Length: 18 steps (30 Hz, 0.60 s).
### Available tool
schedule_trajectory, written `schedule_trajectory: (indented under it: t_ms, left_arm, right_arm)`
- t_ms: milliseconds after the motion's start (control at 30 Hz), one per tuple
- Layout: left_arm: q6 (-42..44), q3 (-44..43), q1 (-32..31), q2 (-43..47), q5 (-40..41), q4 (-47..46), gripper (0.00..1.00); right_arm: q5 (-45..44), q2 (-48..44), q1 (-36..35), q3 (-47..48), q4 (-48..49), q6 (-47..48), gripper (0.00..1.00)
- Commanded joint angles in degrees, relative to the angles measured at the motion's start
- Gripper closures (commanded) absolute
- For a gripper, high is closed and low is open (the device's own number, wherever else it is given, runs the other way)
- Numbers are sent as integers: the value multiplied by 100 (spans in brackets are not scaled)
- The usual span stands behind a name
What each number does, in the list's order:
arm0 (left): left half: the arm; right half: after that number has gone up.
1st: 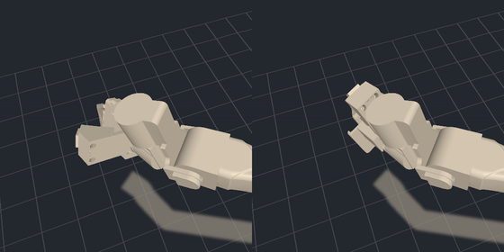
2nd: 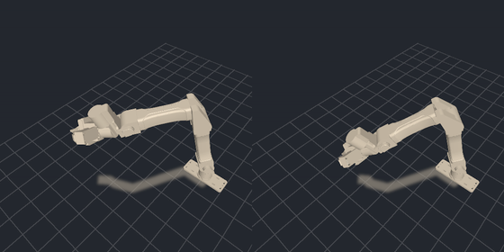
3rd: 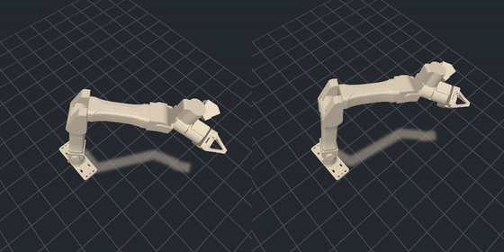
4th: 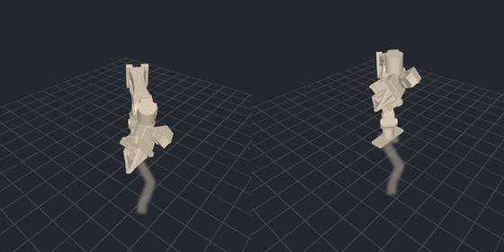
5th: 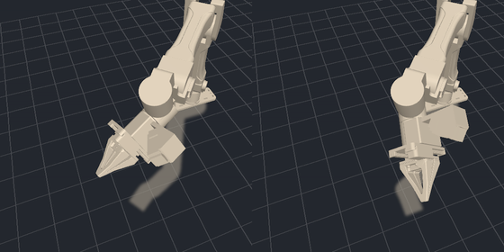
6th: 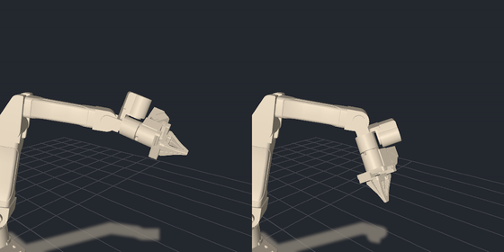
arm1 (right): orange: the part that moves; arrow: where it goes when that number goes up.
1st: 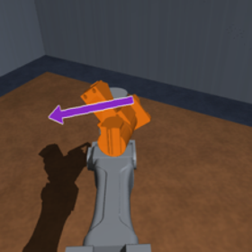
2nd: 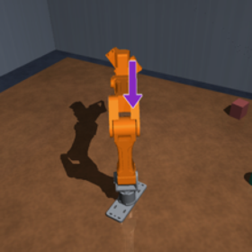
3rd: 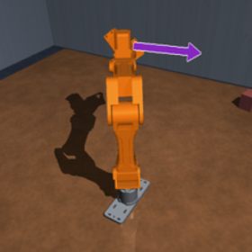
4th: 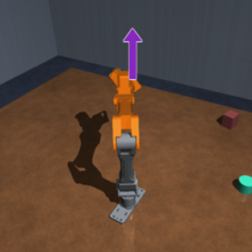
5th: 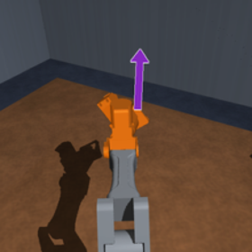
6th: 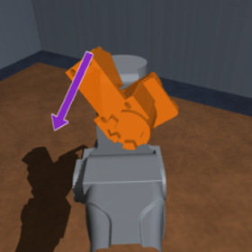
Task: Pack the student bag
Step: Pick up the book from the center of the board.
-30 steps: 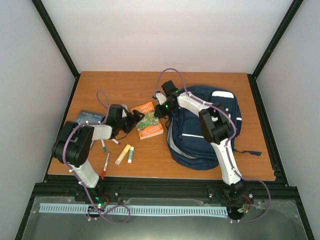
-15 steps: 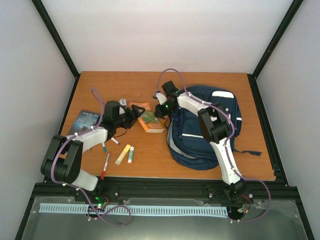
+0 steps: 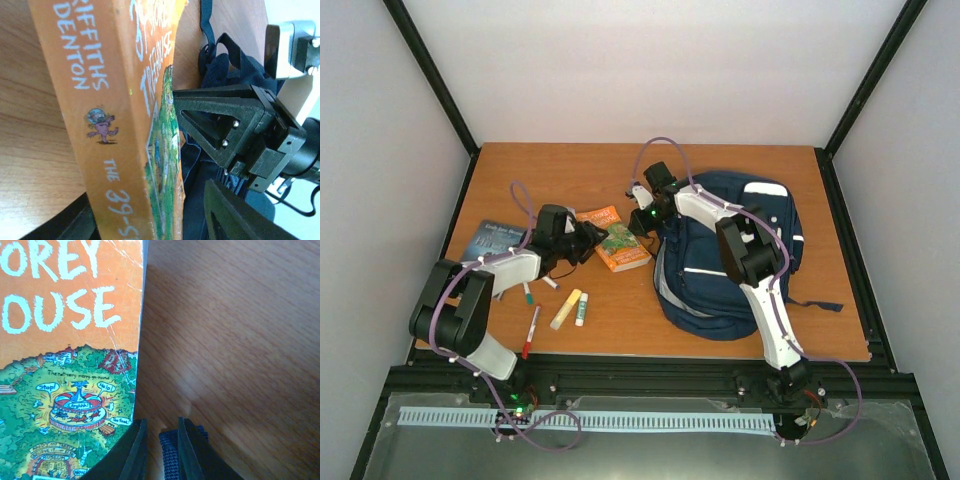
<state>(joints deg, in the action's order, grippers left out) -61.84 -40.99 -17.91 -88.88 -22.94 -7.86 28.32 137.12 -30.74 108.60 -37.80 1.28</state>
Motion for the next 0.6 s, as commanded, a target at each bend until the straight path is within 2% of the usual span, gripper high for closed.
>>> schedule_trajectory:
  t_ms: [0, 167, 233, 333, 433, 567]
  left_arm:
    - [-102, -238, -81, -59, -141, -228, 54]
    - [-106, -283, -90, -150, -155, -321, 72]
    - [-13, -342, -89, -122, -108, -191, 83]
    - [268, -472, -90, 81, 14, 179, 97]
    - [682, -663, -90, 421, 233, 721, 99]
    - [1278, -1005, -90, 940, 439, 1446, 99]
  right_arm:
    - [-150, 563, -133, -355, -685, 13, 81]
    - [-175, 483, -125, -357, -684, 27, 81]
    - [-187, 390, -73, -285, -752, 15, 79]
    - [-292, 8, 84, -157, -840, -13, 69]
    - [-465, -697, 313, -164, -765, 60, 50]
    - [-71, -1702, 521, -249, -707, 443, 38]
